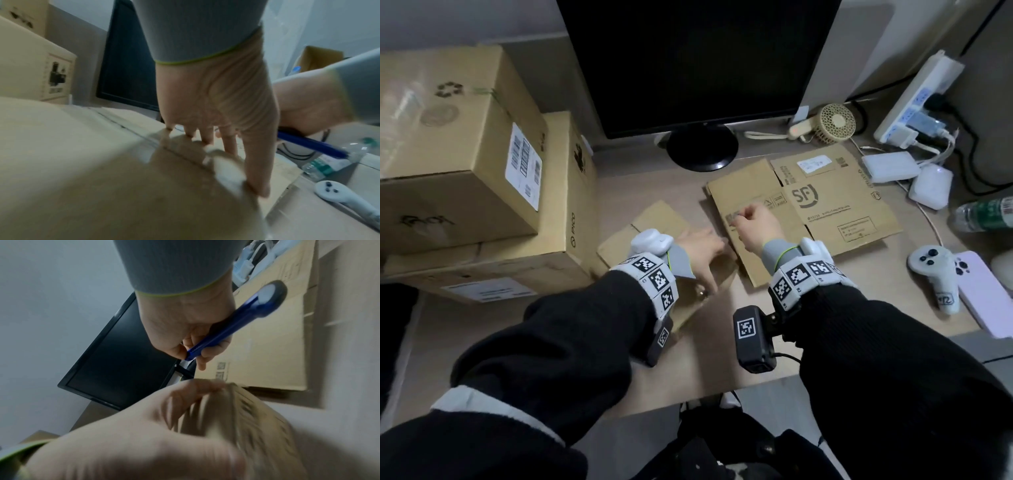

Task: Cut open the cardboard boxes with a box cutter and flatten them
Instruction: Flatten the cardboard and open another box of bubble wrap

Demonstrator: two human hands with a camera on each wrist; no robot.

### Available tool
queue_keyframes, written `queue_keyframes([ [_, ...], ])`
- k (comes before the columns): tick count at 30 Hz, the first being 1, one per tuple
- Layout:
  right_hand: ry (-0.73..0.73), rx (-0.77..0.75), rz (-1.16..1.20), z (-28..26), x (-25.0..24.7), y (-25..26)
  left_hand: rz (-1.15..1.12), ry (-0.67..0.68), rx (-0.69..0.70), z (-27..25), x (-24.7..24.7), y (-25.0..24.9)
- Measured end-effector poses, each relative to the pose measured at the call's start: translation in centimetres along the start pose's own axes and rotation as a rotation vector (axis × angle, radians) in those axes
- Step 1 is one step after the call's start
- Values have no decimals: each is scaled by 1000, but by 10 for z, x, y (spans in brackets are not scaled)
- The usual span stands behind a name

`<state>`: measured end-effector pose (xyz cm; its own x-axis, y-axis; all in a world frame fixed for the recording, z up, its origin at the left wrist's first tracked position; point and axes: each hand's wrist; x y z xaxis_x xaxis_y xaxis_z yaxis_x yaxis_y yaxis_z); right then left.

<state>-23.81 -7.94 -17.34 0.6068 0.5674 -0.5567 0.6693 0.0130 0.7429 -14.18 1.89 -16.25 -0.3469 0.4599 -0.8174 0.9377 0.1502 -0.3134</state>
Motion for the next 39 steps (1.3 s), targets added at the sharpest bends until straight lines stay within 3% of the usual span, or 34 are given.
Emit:
queue_keyframes([
  [2, 47, -2, -47, 0, 3, 9, -184, -38, 8, -9, -2, -1],
  [3, 70, -4, -58, 0, 5, 12, -305, -121, -20, -13, -5, 4],
  [6, 133, 6, -142, -4, 9, 17, -420, -363, -314, -26, -17, 31],
  [8, 188, 15, -175, -7, 13, 15, -337, -328, -593, -36, -18, 52],
  [10, 257, 52, -157, -8, 17, 12, -290, -197, -799, -42, -17, 63],
  [13, 318, 81, -161, -14, 22, 14, -340, -109, -926, -40, -12, 69],
  [20, 557, 214, -1, -31, 13, 9, -179, -135, -821, -27, -12, 64],
  [22, 501, 196, 49, -28, 5, 2, -148, -167, -772, -23, -12, 64],
  [25, 305, 195, 24, -18, -8, -8, -165, -210, -760, -21, -7, 67],
  [32, -64, 409, -287, 6, -41, -49, -429, -219, -939, -22, -2, 71],
  [36, 38, 442, -446, 10, -50, -65, -476, -226, -904, -20, -4, 67],
  [39, 138, 369, -333, 20, -48, -73, -474, -216, -804, -13, -5, 59],
])
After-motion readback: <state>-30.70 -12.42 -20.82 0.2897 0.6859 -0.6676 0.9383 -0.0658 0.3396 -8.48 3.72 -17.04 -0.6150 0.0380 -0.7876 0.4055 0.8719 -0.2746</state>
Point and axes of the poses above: each hand's wrist, its own z-axis towards the middle knuckle, its own x-axis out of the palm, y = z × x, and after that the axes turned 1 degree about -x, right-handed
